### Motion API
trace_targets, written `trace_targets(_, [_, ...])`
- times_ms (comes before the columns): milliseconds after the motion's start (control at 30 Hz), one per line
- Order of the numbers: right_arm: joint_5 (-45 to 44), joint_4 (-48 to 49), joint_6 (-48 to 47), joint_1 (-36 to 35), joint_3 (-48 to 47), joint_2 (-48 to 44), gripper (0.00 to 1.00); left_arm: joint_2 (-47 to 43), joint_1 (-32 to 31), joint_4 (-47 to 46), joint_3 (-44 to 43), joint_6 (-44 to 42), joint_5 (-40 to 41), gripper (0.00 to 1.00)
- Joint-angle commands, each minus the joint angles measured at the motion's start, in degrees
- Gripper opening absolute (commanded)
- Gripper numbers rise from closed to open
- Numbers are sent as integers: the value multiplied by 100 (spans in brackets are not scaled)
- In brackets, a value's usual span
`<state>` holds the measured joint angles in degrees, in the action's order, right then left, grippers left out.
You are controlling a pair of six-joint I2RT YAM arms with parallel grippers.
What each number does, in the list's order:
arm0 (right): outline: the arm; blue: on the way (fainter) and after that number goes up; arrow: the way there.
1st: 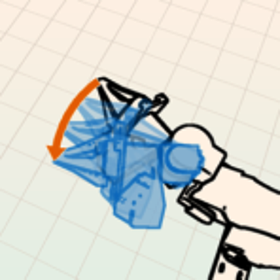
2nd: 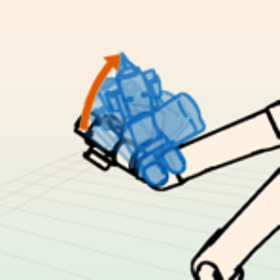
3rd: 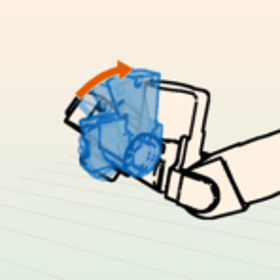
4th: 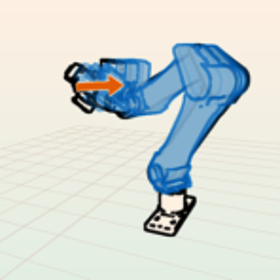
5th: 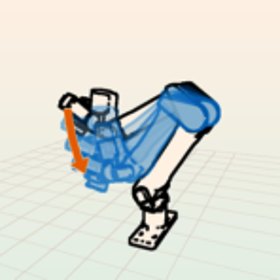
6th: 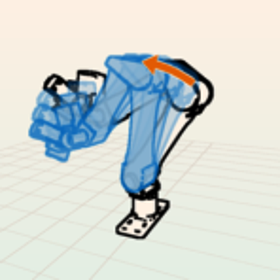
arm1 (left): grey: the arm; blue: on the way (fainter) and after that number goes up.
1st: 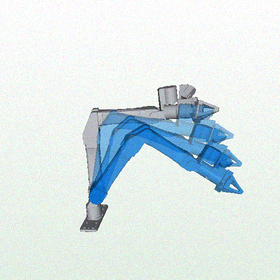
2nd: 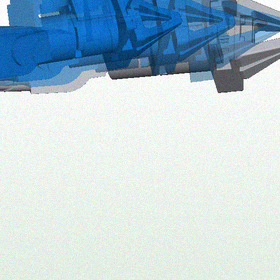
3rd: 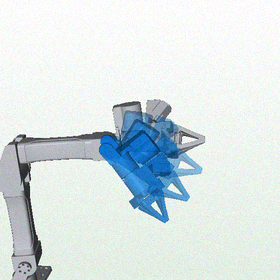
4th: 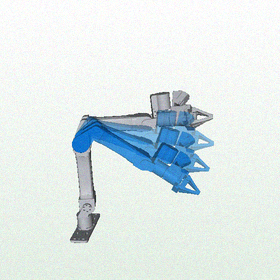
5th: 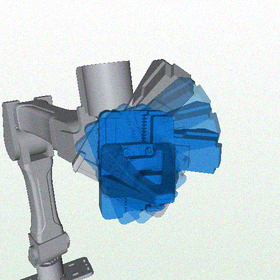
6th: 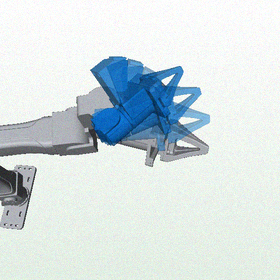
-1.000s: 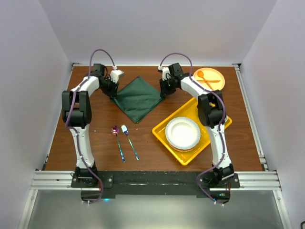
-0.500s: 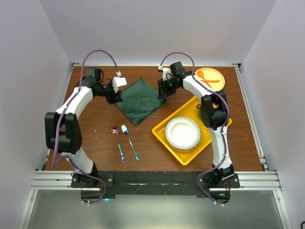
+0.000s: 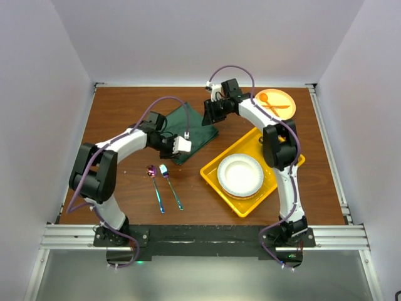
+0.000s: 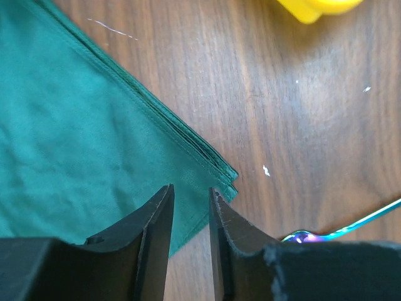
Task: Fold the napkin into a case and place the utensils inside
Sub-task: Pick up the top corner of the square folded napkin from the center of the board.
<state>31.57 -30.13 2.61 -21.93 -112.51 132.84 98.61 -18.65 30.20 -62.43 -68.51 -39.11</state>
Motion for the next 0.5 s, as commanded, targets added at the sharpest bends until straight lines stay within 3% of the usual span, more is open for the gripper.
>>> trace_targets(0, [139,297,134,-65,-184,190,41,193,-156,-163,3,-523,106,33])
trace_targets(467, [-388,420,12,-241,-26,392,40,431,-253,39,161,-857,369,33])
